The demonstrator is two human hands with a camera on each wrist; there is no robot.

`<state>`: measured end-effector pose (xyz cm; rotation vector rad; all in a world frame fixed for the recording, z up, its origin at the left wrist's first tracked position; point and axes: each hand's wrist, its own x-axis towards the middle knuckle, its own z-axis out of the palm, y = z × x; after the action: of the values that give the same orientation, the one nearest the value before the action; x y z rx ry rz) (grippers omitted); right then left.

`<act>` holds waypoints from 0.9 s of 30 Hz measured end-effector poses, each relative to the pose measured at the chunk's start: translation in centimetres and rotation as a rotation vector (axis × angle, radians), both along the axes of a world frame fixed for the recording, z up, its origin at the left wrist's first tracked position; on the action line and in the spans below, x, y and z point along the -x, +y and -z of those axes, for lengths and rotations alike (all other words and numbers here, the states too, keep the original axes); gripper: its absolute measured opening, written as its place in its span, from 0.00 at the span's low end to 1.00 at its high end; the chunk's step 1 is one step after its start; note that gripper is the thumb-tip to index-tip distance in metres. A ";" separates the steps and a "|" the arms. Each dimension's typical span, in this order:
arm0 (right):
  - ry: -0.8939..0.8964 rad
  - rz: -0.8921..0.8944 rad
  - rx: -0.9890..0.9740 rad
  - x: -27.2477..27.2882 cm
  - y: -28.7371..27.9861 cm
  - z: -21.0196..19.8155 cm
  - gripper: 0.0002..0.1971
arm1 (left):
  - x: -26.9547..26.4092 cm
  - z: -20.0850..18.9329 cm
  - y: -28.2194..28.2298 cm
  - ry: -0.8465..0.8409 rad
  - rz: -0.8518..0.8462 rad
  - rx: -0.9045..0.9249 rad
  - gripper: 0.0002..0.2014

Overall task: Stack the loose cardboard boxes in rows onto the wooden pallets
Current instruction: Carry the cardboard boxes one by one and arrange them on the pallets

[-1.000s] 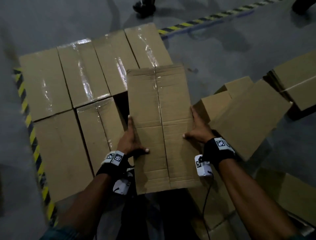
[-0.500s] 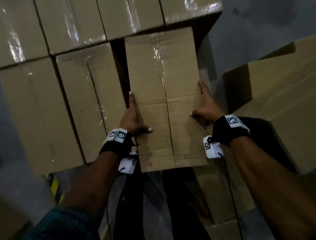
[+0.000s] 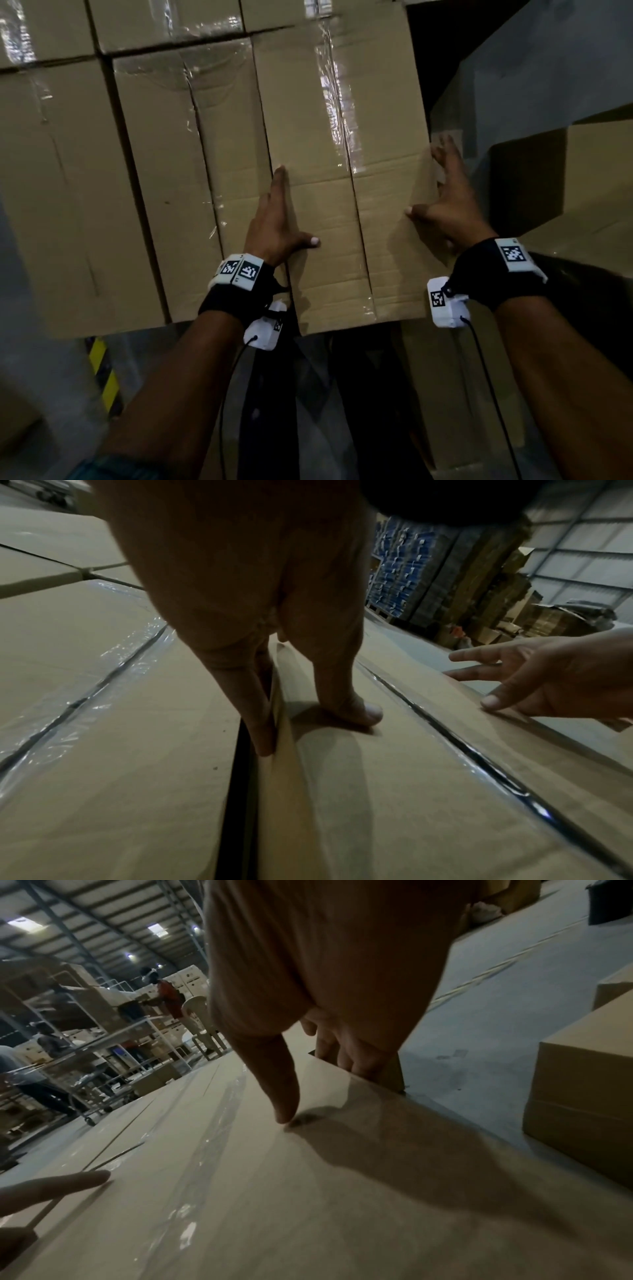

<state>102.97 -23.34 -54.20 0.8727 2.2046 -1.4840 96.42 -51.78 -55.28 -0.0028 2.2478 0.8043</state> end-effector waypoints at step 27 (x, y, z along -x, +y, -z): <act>-0.060 -0.046 -0.055 -19.3 -4.9 10.4 0.61 | -13.3 7.0 -2.1 0.277 0.672 0.296 0.62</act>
<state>122.27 -28.28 -64.55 0.8667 2.2160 -1.3645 109.72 -53.93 -62.25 0.7202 2.3707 0.1120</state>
